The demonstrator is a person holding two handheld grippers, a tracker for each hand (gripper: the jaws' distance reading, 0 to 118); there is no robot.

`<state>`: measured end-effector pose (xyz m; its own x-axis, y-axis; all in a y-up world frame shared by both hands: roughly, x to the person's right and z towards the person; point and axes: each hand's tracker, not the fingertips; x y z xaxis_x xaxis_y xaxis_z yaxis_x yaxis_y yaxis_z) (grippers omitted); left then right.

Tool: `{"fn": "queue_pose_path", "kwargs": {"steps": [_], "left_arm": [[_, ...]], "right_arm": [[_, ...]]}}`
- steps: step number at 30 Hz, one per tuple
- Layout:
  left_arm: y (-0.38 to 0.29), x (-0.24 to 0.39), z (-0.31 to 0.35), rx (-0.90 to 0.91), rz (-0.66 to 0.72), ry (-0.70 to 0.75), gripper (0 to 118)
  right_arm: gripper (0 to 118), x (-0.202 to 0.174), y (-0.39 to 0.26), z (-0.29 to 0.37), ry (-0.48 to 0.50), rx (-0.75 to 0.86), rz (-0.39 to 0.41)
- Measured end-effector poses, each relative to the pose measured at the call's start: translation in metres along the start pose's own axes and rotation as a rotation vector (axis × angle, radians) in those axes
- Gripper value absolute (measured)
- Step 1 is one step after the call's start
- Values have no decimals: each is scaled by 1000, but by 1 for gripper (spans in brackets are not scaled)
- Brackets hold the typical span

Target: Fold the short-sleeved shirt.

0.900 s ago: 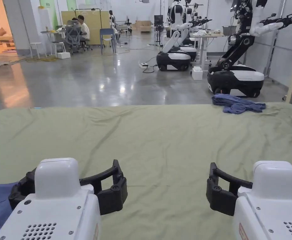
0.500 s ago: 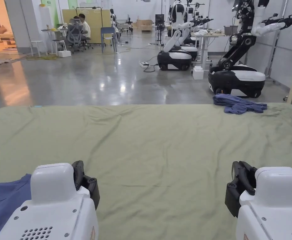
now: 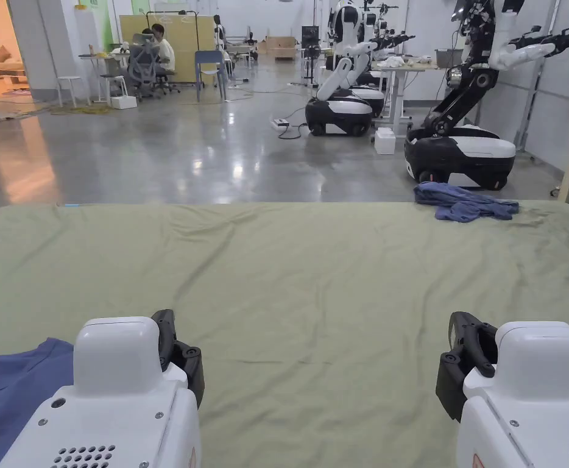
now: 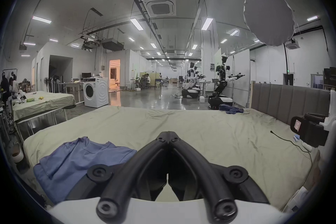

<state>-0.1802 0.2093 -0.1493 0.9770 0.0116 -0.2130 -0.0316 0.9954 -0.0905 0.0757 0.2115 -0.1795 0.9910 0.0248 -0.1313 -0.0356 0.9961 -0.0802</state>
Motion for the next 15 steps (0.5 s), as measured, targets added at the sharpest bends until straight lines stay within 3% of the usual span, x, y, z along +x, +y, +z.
{"fn": "queue_pose_path", "kwargs": {"steps": [7,15], "left_arm": [[3,-20,4,-10,-1,50,0],[12,-93,34,-9,28,316,0]], "right_arm": [[2,-24,9,-8,85,-22,19],[2,-96,7,-35,379,-65,0]]}}
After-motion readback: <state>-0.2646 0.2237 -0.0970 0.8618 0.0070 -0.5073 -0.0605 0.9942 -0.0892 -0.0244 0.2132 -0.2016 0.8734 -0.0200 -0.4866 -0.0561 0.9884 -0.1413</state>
